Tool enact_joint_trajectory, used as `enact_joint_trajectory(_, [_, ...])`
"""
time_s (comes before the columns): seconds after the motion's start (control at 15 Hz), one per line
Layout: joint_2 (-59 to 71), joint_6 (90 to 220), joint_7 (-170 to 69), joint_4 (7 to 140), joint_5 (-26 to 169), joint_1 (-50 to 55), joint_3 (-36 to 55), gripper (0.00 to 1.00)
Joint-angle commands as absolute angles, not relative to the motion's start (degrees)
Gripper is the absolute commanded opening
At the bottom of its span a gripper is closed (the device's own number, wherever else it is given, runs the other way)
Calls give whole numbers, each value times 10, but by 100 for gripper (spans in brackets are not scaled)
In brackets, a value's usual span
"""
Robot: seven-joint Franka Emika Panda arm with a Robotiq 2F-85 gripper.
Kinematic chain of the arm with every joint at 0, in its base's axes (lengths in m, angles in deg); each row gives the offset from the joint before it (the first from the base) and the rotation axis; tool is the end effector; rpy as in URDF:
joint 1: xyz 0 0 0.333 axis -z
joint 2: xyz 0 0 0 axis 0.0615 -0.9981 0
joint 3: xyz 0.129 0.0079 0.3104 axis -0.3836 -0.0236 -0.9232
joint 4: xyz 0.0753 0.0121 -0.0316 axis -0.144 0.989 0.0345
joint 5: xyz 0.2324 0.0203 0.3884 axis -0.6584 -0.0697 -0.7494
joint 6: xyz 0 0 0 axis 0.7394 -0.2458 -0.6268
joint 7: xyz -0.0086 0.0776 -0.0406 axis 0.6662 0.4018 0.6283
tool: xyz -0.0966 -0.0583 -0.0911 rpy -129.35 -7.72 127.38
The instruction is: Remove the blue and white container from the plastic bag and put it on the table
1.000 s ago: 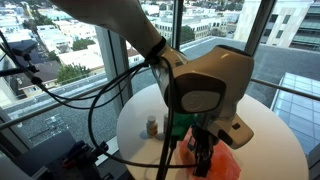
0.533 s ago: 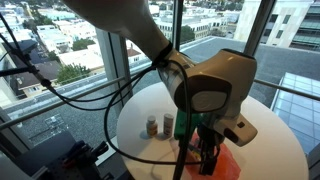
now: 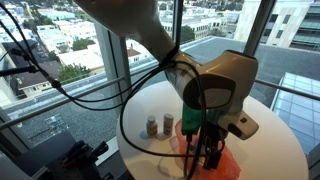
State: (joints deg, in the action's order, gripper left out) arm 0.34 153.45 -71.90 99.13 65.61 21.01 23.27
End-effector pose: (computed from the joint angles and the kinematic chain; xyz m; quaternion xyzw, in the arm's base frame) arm 0.5060 -0.3651 0.1796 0.8542 -0.5154 -0.0562 0.0391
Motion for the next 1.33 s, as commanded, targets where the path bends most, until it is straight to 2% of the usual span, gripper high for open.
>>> enact_joint_trajectory(0.0, [-19,1539,-702,962,634,208,230,100])
enact_joint_trajectory(1.27, [-67,1617,-621,949,563,216,189,100])
